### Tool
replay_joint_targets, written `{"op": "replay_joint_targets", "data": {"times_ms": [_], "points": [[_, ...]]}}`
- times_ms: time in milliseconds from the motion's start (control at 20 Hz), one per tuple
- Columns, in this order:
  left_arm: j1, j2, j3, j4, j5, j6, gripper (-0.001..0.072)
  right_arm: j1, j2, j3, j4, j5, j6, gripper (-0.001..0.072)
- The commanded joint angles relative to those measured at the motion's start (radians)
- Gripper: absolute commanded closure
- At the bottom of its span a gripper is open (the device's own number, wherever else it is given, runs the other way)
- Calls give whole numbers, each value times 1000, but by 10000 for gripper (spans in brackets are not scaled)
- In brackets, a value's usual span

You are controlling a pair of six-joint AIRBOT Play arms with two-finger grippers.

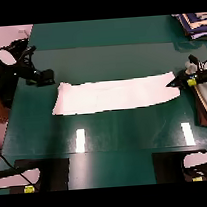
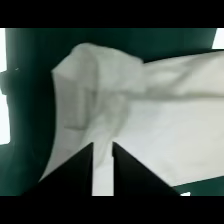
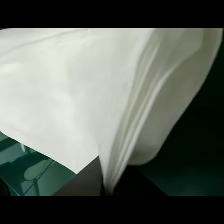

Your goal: Fold the shirts.

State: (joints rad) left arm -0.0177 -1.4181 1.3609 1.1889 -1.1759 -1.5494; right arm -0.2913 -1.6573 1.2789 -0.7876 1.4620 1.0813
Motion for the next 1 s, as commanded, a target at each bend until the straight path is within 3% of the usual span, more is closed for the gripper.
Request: {"op": "replay_joint_targets", "data": {"times_ms": [0,50,150,250,600,950], "points": [[-120,-3,21,-210,167,109,598,12,1,70,3,69,50,696],[-185,-9,21,-209,244,109,685,22,1,98,3,101,66,696],[-319,-43,22,-210,375,109,685,59,1,166,4,167,99,696],[-428,-116,25,-219,417,109,685,114,1,244,12,200,154,695],[-578,-454,248,-270,306,109,685,357,35,533,10,197,259,696],[-578,-508,270,-266,249,109,685,520,49,723,10,181,299,696]]}}
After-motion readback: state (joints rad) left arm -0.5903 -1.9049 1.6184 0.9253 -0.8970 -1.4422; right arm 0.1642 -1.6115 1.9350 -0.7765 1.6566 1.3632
